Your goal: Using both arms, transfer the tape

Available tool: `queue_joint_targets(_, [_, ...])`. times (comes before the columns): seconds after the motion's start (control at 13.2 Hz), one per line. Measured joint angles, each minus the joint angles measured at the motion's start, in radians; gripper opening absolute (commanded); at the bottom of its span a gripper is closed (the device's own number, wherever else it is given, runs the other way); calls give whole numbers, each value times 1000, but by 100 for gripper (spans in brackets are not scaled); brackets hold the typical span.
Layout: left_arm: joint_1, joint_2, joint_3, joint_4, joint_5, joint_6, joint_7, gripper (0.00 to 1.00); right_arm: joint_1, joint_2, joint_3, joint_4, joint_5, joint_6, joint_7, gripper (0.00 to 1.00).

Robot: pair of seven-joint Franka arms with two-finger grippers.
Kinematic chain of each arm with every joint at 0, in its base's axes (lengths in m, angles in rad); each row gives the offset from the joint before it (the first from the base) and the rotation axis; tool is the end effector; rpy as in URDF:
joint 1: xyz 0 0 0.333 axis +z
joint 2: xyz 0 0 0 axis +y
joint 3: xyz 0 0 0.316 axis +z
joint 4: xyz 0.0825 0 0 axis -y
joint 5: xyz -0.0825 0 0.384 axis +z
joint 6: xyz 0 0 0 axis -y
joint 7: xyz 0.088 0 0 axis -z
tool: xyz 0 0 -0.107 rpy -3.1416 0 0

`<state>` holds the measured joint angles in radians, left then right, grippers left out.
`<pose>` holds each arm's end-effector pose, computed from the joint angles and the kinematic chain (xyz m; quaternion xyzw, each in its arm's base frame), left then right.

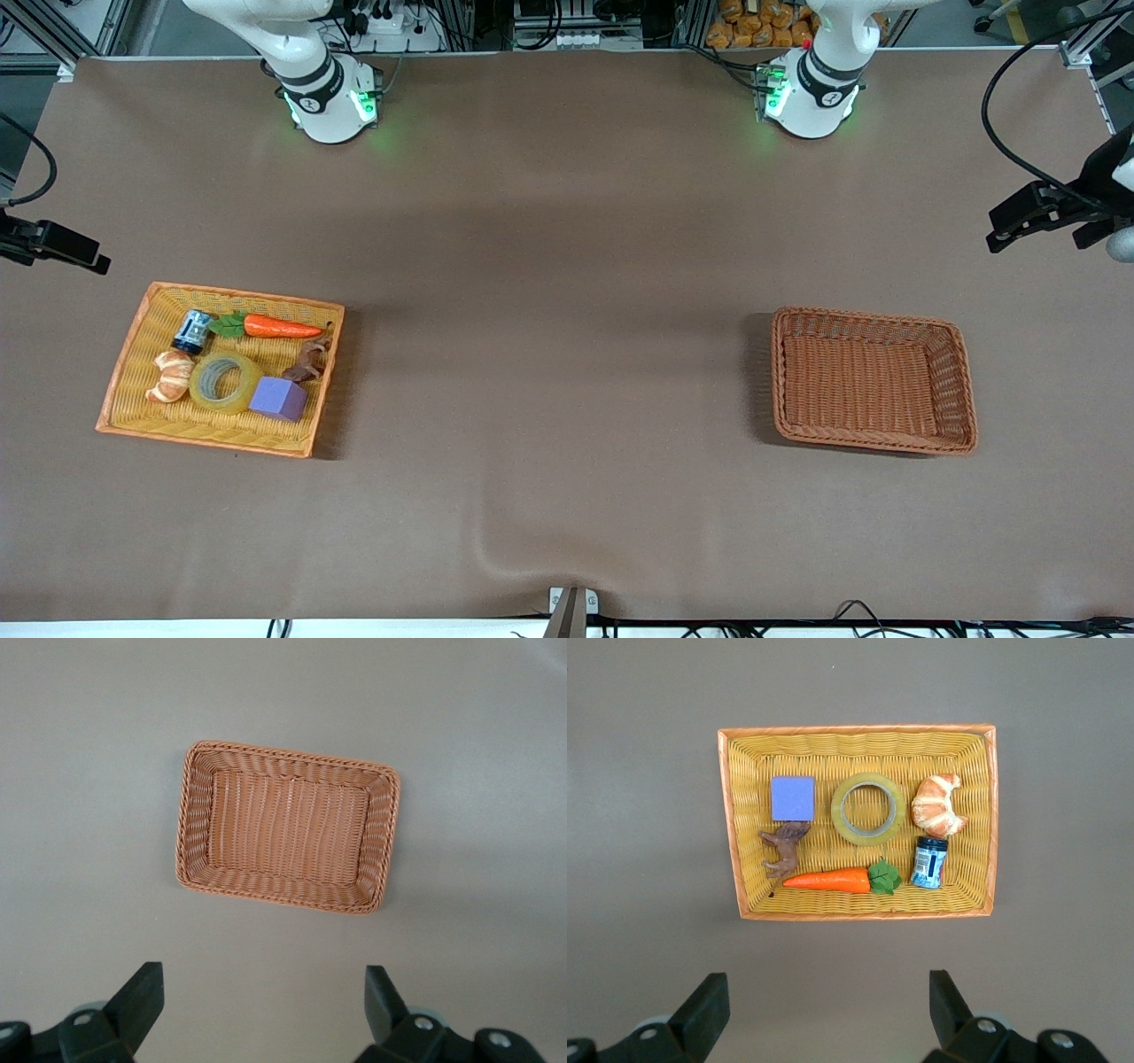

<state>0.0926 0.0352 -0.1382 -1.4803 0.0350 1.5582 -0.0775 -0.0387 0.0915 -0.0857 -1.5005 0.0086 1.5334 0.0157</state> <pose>0.5645 -0.0204 0.6466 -0.9995 -0.0166 -0.0224 0.0137 0.5741 -0.0685 0.6027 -0.9971 0.0699 0.0291 0.0020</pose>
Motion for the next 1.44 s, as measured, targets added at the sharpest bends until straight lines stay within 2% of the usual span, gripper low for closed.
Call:
queue_joint_targets(0.6, [22,0,16,1,0,0,0,100,1,3,1,-2,0,-3,0,100])
queue_joint_targets(0.91, [48,0,28,-3,0,-3,9,100,19,87,4,-21,0,6,-7,100])
queue_joint_targets(1.13, [41,6,20,-15,0,-14,9,100,24,175,3,-66,0,135,-53,100])
queue_joint_targets(1.44, [38,6,5,-14,0,-30,9,100,8,224,-4,-227,0,384,-172,100])
